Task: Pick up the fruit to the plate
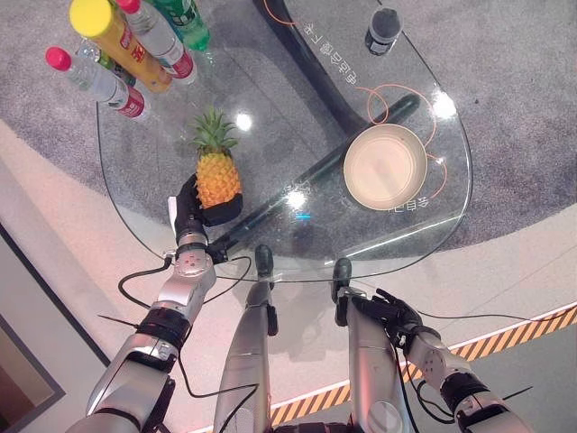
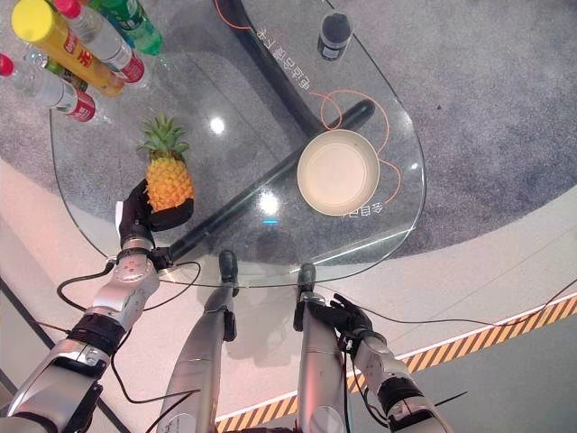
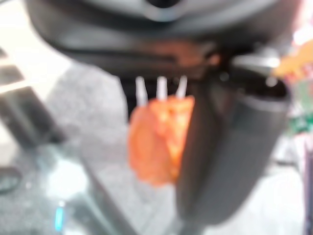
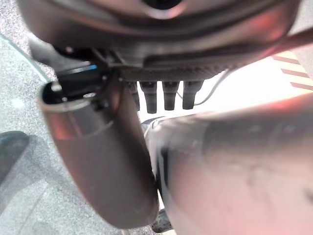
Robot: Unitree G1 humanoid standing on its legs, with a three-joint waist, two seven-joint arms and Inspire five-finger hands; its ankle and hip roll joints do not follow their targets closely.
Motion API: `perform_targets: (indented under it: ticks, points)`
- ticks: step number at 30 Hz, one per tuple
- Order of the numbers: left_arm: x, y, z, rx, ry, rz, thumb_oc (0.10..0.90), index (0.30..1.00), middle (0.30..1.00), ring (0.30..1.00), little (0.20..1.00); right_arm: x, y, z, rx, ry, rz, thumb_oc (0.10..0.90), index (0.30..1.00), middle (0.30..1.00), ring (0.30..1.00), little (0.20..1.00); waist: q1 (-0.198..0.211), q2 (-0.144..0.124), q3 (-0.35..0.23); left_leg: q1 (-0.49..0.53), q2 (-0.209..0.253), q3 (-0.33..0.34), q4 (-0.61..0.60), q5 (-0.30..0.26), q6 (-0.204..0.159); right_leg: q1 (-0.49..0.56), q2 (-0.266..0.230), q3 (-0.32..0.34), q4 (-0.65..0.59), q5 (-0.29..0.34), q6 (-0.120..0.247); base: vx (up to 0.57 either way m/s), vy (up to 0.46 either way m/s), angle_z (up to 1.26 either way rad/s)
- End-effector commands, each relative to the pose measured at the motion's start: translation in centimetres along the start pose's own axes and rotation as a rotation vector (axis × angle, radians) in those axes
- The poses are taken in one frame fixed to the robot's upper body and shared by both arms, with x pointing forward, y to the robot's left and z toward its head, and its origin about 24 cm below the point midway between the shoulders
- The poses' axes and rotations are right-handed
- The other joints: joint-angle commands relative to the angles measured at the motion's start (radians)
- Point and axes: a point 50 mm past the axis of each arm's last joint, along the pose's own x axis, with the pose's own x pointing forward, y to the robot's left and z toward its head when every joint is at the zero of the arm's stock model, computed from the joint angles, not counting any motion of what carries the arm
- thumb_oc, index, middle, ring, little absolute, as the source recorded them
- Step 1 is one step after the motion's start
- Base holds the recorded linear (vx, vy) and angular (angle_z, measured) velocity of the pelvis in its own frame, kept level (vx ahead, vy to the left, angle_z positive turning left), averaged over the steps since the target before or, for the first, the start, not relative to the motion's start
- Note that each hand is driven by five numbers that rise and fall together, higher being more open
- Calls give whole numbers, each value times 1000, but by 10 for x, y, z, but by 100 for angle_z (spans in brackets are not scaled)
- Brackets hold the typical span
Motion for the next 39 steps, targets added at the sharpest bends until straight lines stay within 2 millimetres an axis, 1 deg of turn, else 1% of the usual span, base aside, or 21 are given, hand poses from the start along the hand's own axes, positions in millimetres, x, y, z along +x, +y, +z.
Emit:
perform_targets:
  ticks: [1,7,8,12,16,20,21,22,24,25,26,29,30,31,32,33,34,35,36,38,39]
  points:
    - [-7,-35,0,-40,3,-164,100,300,300,300,200,-12,-33,-51,-106,183,-122,800,900,900,900,900,-19,-7,4,-10,-55,4,160,-106,27,58,42,-9,-275,250,10,0,0,0]
    - [-7,-29,-2,-60,-6,-143,100,300,300,300,200,-13,-41,-52,-23,182,-195,800,900,900,900,900,-15,-6,4,14,-53,5,156,-109,26,83,42,-8,-277,245,11,0,0,0]
    - [-7,-26,-1,-66,-16,-131,100,300,300,300,200,-14,-46,-53,24,185,-248,800,900,900,900,900,-13,-5,4,26,-53,6,154,-110,27,95,41,-11,-279,243,11,-32,6,-1]
    - [-9,-20,2,-66,-49,-114,100,300,300,300,200,-16,-58,-50,100,162,-386,800,900,900,900,900,-6,-2,4,50,-51,5,151,-115,28,120,40,-13,-279,237,12,0,0,0]
    - [-13,-14,6,-56,-88,-105,100,300,300,300,200,-20,-68,-36,211,77,-577,800,900,900,900,900,1,2,4,77,-52,2,147,-121,29,149,41,-17,-282,232,11,0,0,0]
    - [-17,-9,6,-52,-109,-100,100,300,300,300,200,-25,-74,-27,287,4,-693,800,900,900,900,900,3,5,4,93,-53,-1,148,-125,30,169,42,-18,-284,228,9,0,0,0]
    - [-22,-7,5,-50,-123,-101,100,300,300,300,200,-29,-76,-19,335,-68,-757,800,900,900,900,900,4,8,4,108,-55,-4,147,-129,32,187,42,-19,-286,225,8,0,0,0]
    - [-24,-5,4,-49,-131,-101,100,300,300,300,200,-31,-76,-14,350,-115,-772,800,900,900,900,900,4,8,4,113,-55,-4,146,-129,33,192,42,-19,-287,224,7,2,27,-5]
    - [-29,-4,4,-45,-143,-107,100,300,300,300,200,-36,-70,0,349,-200,-818,800,900,900,900,900,3,9,4,127,-57,-5,143,-130,33,209,43,-21,-293,224,5,-9,27,-5]
    - [-29,-4,5,-46,-147,-107,100,300,300,300,200,-36,-69,3,353,-207,-817,800,900,900,900,900,2,8,4,122,-58,-5,140,-123,33,205,42,-21,-295,229,4,-6,38,-3]
    - [-33,-3,3,-44,-153,-111,100,300,300,300,200,-40,-67,9,387,-262,-841,800,900,900,900,900,2,9,4,135,-57,-6,142,-130,33,222,43,-23,-297,222,3,-6,38,-3]
    - [-38,-1,4,-46,-166,-122,100,300,300,300,200,-45,-65,22,445,-351,-832,800,900,900,900,900,3,9,4,146,-59,-10,135,-125,34,234,44,-25,-303,225,0,-5,25,-6]
    - [-40,-1,2,-43,-166,-128,100,300,300,300,200,-47,-64,25,461,-382,-824,800,900,900,900,900,5,9,4,156,-59,-11,137,-132,34,247,45,-26,-304,218,-1,6,14,-6]
    - [-41,-1,4,-40,-174,-132,100,300,300,300,200,-49,-61,31,478,-417,-811,800,900,900,900,900,5,8,4,153,-60,-13,135,-126,35,244,44,-27,-306,223,-2,24,12,-4]
    - [-45,-1,3,-32,-178,-138,100,300,300,300,200,-54,-54,40,495,-481,-780,800,900,900,900,900,7,7,4,164,-60,-15,138,-132,36,258,45,-29,-304,217,-2,0,0,0]
    - [-48,-2,5,-26,-194,-146,100,300,300,300,200,-60,-44,55,504,-570,-721,800,900,900,900,900,7,4,4,163,-61,-17,134,-125,37,258,44,-32,-307,221,-2,0,0,0]
    - [-50,-1,6,-24,-204,-151,100,300,300,300,200,-65,-37,64,509,-619,-679,800,900,900,900,900,7,3,4,165,-62,-19,134,-123,38,261,43,-33,-307,221,-2,0,0,0]
    - [-54,-1,5,-15,-216,-160,100,300,300,300,200,-73,-26,74,517,-688,-600,800,900,900,900,900,8,2,4,177,-60,-20,134,-130,39,275,45,-35,-306,212,-2,0,0,0]
    - [-55,-1,7,-9,-231,-165,100,300,300,300,200,-77,-21,81,516,-733,-550,800,900,900,900,900,8,1,4,175,-62,-21,128,-122,40,272,44,-35,-309,216,-3,0,0,0]
    - [-61,1,10,13,-271,-187,100,300,300,300,200,-91,-4,98,511,-852,-395,800,900,900,900,900,10,-2,4,178,-62,-22,128,-121,40,278,43,-38,-310,213,-4,0,0,0]
    - [-62,0,11,15,-278,-193,100,300,300,300,200,-94,0,101,507,-875,-363,800,900,900,900,900,9,-3,4,177,-63,-23,127,-120,40,277,43,-38,-310,213,-4,0,0,0]
